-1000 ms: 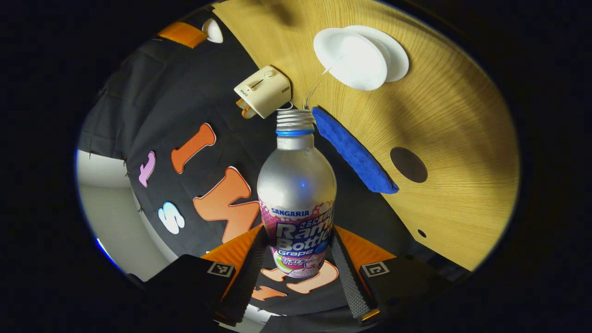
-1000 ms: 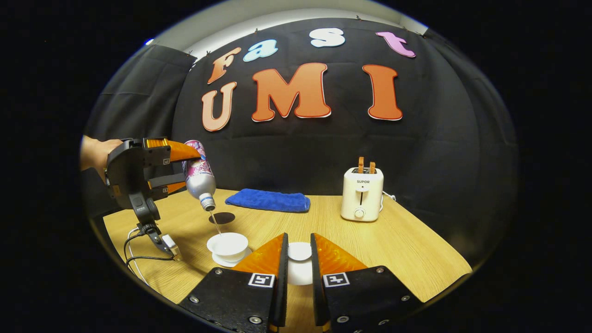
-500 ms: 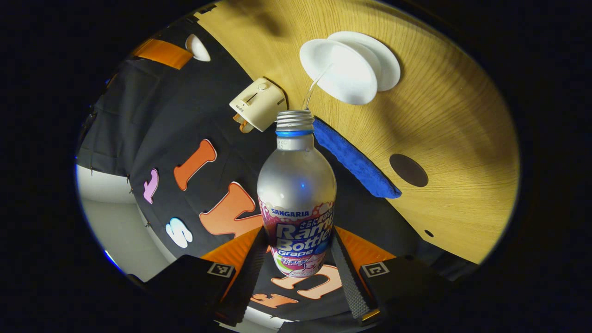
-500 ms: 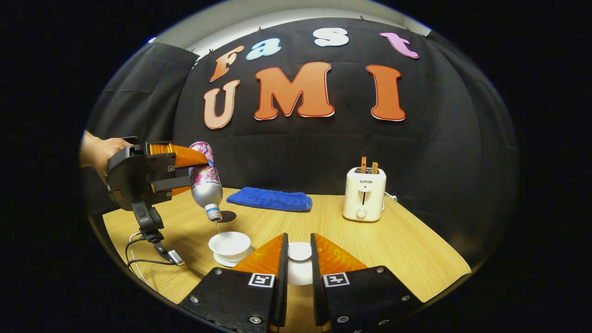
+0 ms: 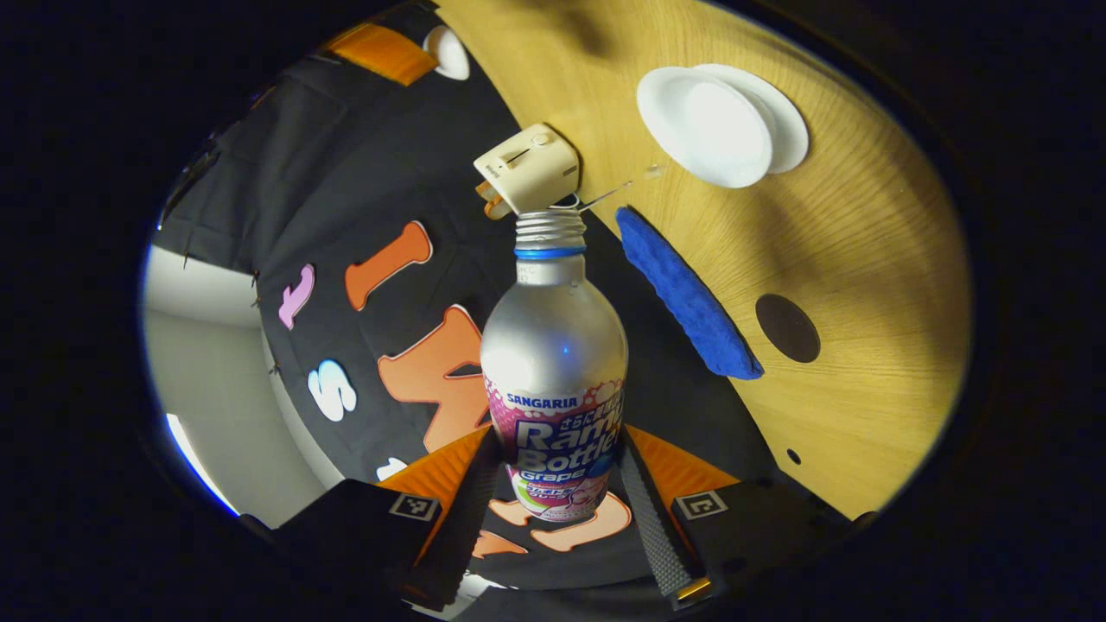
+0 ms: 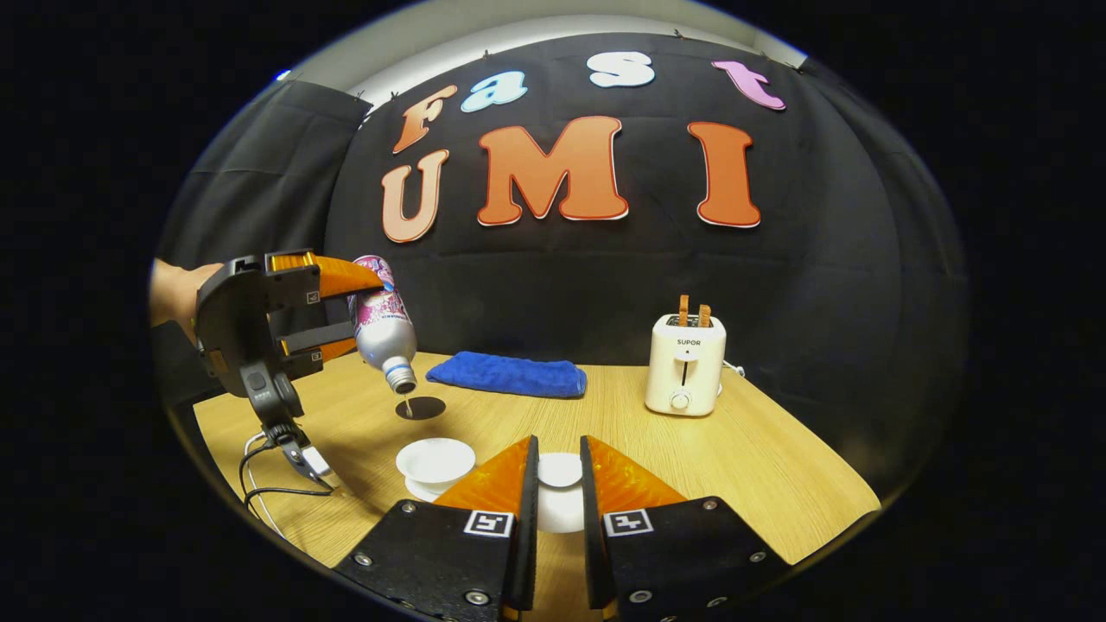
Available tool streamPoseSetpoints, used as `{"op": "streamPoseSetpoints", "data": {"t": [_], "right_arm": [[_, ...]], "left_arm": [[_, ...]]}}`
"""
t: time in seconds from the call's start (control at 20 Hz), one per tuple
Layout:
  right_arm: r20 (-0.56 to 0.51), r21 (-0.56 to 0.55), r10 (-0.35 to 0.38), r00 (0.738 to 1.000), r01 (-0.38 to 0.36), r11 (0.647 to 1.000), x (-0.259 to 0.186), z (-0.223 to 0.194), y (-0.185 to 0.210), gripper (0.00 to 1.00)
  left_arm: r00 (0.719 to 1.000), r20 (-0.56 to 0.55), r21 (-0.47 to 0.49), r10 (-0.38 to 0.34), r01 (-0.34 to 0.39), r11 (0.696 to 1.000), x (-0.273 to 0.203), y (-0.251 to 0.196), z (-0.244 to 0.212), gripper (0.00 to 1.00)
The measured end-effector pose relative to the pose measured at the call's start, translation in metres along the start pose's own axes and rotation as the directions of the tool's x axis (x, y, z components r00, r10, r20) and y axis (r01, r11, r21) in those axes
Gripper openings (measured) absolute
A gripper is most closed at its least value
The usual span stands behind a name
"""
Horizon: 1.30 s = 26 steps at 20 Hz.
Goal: Open the teacup lid with one hand, grasp the water bottle and pour water into the teacup with the other hand; after pouring, place the water bottle on the coaster and then close the teacup lid.
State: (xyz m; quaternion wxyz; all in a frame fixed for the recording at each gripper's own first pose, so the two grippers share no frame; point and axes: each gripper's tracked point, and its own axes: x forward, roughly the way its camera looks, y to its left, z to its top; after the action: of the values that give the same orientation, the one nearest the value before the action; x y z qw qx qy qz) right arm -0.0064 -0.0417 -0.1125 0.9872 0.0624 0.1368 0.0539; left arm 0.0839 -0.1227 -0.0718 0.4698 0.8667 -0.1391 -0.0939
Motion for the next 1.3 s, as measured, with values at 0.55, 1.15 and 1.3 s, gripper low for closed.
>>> {"op": "streamPoseSetpoints", "data": {"t": [0.55, 1.15, 1.3], "right_arm": [[0.025, -0.036, 0.038, 0.999, -0.037, 0.999, 0.027, 0.03, 0.033, 0.24], [0.041, -0.038, 0.085, 0.996, -0.083, 0.996, 0.047, 0.046, 0.07, 0.24], [0.033, -0.035, 0.096, 0.995, -0.095, 0.995, 0.057, 0.046, 0.079, 0.24]], "left_arm": [[0.969, -0.232, -0.604, 0.086, -0.213, 0.768, -0.027, 0.015, -0.07, 0.88], [0.959, -0.281, -0.957, -0.025, -0.278, 0.084, 0.01, -0.019, -0.073, 0.83], [0.961, -0.258, -0.956, -0.097, -0.269, -0.121, 0.03, -0.043, -0.07, 0.83]]}}
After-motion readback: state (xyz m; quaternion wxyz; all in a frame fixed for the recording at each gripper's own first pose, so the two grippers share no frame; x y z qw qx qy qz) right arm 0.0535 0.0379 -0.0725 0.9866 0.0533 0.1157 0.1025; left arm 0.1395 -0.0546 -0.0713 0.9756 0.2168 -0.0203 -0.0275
